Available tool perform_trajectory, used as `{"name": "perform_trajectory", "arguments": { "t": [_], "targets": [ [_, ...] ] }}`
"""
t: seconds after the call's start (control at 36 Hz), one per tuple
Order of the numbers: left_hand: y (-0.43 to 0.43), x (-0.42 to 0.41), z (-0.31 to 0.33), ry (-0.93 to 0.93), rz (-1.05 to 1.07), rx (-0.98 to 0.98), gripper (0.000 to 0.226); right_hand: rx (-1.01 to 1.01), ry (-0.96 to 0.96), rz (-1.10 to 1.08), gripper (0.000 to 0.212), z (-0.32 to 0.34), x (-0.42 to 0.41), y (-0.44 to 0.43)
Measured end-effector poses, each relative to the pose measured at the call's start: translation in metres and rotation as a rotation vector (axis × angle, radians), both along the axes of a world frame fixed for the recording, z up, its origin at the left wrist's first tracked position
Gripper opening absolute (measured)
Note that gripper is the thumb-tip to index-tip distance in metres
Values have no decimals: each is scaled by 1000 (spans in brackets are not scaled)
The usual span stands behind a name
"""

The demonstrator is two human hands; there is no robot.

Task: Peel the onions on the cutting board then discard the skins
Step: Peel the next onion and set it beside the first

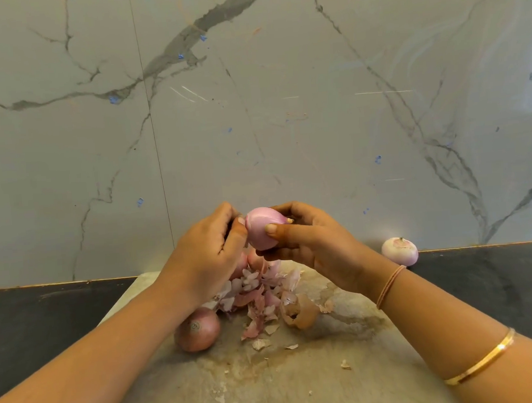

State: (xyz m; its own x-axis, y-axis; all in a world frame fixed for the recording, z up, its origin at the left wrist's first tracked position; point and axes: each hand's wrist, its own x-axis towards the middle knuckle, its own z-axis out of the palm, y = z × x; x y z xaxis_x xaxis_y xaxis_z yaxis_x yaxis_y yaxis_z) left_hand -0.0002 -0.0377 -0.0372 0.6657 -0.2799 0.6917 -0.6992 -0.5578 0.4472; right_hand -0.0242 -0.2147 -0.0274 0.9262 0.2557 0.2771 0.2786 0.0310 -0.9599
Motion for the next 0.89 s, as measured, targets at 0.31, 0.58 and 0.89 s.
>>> {"name": "perform_trajectory", "arguments": {
  "t": [0.31,0.58,0.89],
  "targets": [
    [3,-4,1,-48,-19,59,35,-31,-19,-2,48,0,0,-1],
    [2,-3,1,-111,67,105,36,-110,-48,-8,37,1,-2,-1],
    [0,-6,2,-102,3,74,12,27,39,1,30,0,0,-1]
  ]
}}
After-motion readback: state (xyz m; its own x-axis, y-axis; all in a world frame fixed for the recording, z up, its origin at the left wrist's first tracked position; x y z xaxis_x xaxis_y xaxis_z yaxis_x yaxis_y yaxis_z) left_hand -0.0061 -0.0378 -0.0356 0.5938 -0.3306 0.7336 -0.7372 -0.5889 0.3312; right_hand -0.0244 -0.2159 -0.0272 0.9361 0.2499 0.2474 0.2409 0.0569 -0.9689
